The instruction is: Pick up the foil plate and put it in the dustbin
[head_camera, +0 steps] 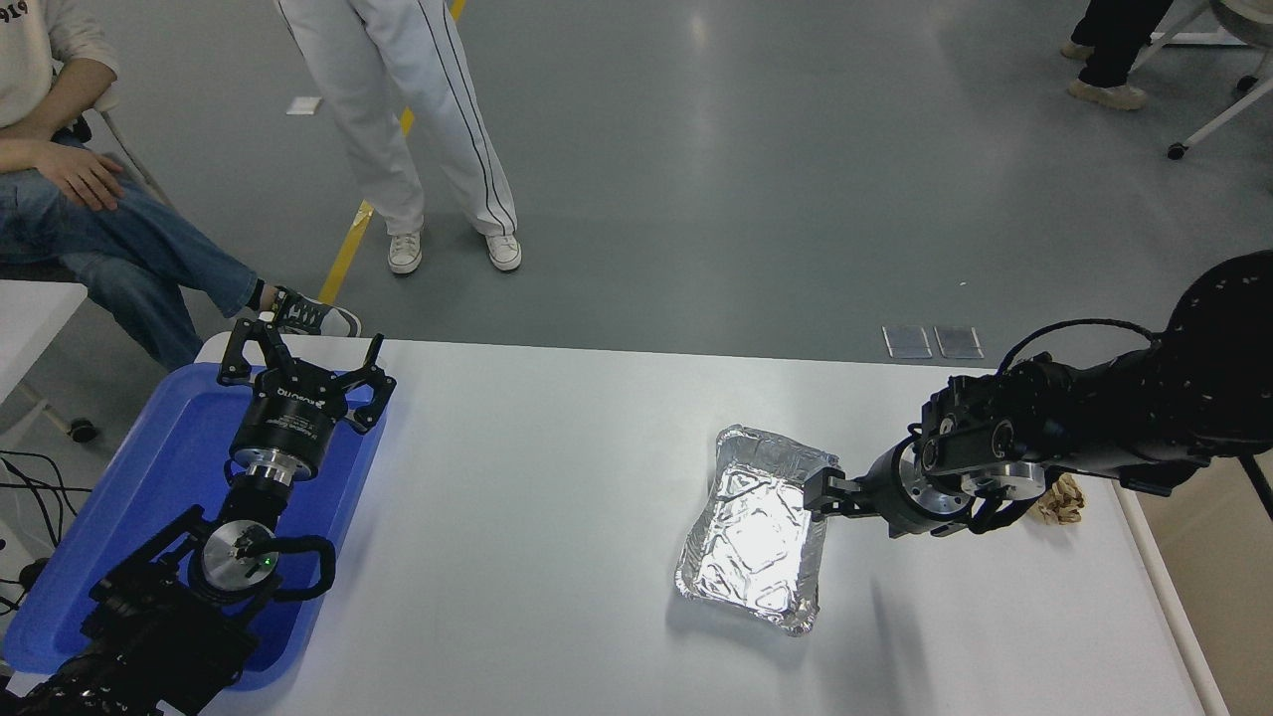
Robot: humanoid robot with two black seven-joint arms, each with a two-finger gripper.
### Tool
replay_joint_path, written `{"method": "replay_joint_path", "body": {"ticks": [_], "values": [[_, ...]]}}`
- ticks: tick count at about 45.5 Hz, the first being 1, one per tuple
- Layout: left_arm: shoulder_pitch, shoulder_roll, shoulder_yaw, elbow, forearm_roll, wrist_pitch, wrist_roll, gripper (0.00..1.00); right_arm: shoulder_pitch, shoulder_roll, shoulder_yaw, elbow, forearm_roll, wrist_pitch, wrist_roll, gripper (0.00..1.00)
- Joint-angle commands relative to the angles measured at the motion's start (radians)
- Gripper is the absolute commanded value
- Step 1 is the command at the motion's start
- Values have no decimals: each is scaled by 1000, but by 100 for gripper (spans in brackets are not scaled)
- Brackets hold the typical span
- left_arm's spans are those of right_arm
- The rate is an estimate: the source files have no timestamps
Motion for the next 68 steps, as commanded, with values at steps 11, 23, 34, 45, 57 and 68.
{"method": "replay_joint_path", "body": {"ticks": [11, 23, 34, 45, 57, 68], "values": [[0, 0, 0, 0, 0, 0, 0, 100, -78, 30, 56, -62, -2, -28, -8, 86], [0, 0, 0, 0, 0, 0, 0, 100, -98, 41, 69, -65, 1, -57, -9, 77], [0, 0, 0, 1, 0, 0, 0, 100, -129, 47, 85, -88, -5, -67, -9, 77], [0, 0, 0, 0, 0, 0, 0, 100, -146, 50, 105, -89, -7, -77, -23, 62], [0, 0, 0, 0, 0, 0, 0, 100, -158, 50, 111, -86, 1, -77, -43, 29], [0, 0, 0, 0, 0, 0, 0, 100, -159, 50, 128, -82, 7, -63, -63, 8]]}}
